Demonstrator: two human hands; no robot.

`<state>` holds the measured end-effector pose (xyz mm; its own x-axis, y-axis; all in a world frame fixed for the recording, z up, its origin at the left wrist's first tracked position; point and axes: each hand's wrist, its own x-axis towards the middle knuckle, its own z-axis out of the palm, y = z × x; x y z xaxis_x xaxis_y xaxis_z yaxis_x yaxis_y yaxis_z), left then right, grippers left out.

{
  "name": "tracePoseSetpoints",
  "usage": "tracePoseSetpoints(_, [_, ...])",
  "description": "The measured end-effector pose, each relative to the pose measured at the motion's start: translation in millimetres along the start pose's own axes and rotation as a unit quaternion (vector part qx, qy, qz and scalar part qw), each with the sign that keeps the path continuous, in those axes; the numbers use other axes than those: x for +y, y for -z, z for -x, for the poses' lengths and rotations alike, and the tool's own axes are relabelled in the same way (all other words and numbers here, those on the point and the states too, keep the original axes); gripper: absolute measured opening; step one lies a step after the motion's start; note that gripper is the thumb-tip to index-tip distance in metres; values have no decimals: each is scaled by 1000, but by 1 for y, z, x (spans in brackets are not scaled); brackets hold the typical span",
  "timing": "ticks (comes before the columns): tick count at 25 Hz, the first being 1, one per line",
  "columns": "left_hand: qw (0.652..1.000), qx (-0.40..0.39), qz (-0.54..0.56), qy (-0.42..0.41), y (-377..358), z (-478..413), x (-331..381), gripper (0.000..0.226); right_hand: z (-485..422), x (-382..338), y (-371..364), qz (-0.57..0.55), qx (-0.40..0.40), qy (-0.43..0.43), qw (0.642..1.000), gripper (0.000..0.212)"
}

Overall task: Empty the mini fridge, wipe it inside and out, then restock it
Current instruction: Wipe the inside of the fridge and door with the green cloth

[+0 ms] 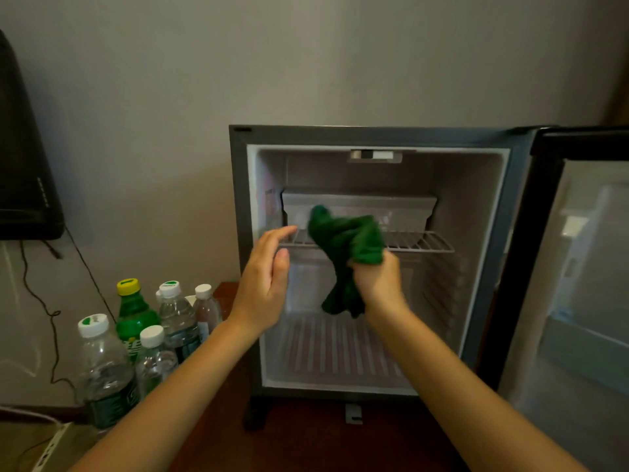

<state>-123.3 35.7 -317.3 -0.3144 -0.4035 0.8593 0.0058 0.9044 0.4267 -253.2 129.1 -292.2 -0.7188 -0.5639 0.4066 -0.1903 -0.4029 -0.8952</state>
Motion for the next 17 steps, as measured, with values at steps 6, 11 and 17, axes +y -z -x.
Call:
tracePoseSetpoints(6, [970,-154,-160,103,-28,-49,-25,44,-53,-24,41,365,-53,214,905,57])
tracePoseSetpoints(11, [946,-158,-273,79,-60,-71,-49,32,-89,13,23,726,-292,103,615,124])
tracePoseSetpoints(17, [907,-67,-414,-29,-72,-61,-55,33,-110,32,-4,767,-174,223,575,67])
